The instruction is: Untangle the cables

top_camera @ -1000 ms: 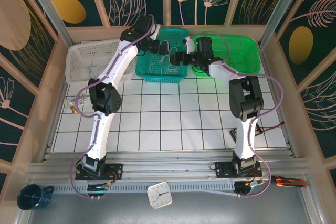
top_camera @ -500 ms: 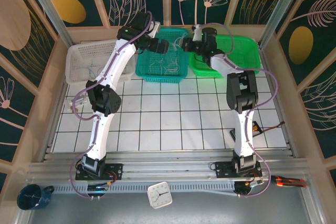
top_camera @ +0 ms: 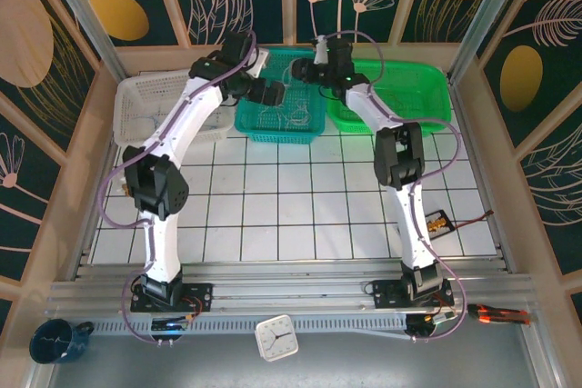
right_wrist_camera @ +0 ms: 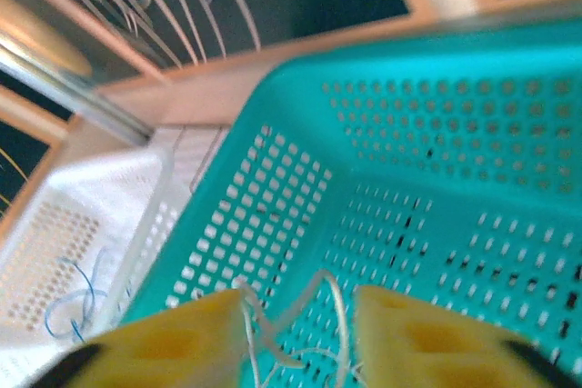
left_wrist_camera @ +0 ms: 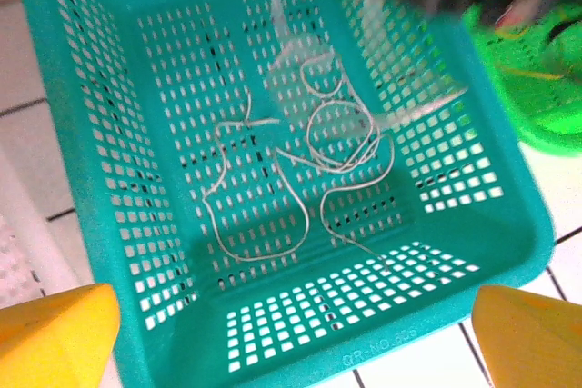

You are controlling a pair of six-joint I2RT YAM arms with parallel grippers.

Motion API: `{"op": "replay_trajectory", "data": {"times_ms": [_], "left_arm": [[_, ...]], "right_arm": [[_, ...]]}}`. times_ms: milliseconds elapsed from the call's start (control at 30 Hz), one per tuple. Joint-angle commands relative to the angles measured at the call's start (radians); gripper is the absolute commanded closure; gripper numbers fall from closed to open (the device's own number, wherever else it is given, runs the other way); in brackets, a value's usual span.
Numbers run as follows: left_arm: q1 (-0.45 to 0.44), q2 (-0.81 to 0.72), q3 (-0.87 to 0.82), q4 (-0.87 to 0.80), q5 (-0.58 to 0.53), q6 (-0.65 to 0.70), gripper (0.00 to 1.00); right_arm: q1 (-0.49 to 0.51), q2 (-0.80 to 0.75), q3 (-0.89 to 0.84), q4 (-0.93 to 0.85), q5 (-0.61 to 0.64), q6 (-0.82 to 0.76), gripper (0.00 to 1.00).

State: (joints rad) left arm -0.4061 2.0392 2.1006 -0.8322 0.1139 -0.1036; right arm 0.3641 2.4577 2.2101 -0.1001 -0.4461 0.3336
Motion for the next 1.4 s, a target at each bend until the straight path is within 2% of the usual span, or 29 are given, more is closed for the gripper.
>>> {"op": "replay_trajectory", "data": {"times_ms": [0,167,267,400,633,767,900,1000,1067,1200,1267,1333,1367], "left_arm": [[-0.001,-0.093,-0.069,0.115,-0.013,-0.038,0.01],[0.001,-0.198,-0.176,0.206,0.010,-0.077,0.01],[0.003,-0.264,-0.264,0.276,0.011,-0.104,0.01],[0.010,-0.419,-0.476,0.444,-0.023,-0.141,0.01],[0.056,-0.760,-0.991,0.841,-0.258,-0.154,0.01],[0.113,-0.935,-1.296,1.074,-0.397,-0.134,0.01],[0.210,-1.054,-1.567,1.331,-0.454,-0.138,0.01],[0.251,-1.049,-1.726,1.541,-0.532,-0.078,0.01],[0.270,-0.987,-1.783,1.644,-0.566,-0.051,0.01],[0.289,-0.791,-1.871,1.904,-0.576,-0.003,0.01],[0.299,-0.693,-1.900,2.020,-0.549,0.017,0.01],[0.321,-0.615,-1.927,2.164,-0.500,0.033,0.01],[0.330,-0.580,-1.922,2.175,-0.476,0.026,0.01]], "right_arm": [[0.026,-0.032,0.059,-0.230,0.155,-0.119,0.01],[0.062,-0.109,0.051,-0.385,0.264,-0.213,0.01],[0.077,-0.191,-0.016,-0.381,0.267,-0.224,0.01],[0.082,-0.399,-0.256,-0.247,0.239,-0.197,0.01],[0.055,-0.785,-0.702,-0.043,0.234,-0.149,0.01],[-0.020,-1.033,-1.047,0.117,0.298,-0.142,0.01],[-0.156,-1.215,-1.321,0.209,0.377,-0.127,0.01],[-0.220,-1.316,-1.541,0.377,0.534,-0.153,0.01],[-0.239,-1.335,-1.661,0.500,0.645,-0.204,0.01],[-0.248,-1.238,-1.808,0.737,0.885,-0.305,0.01],[-0.249,-1.153,-1.858,0.886,0.905,-0.332,0.01],[-0.255,-1.037,-1.935,1.182,0.866,-0.381,0.01],[-0.243,-1.010,-1.926,1.203,0.866,-0.407,0.01]]}}
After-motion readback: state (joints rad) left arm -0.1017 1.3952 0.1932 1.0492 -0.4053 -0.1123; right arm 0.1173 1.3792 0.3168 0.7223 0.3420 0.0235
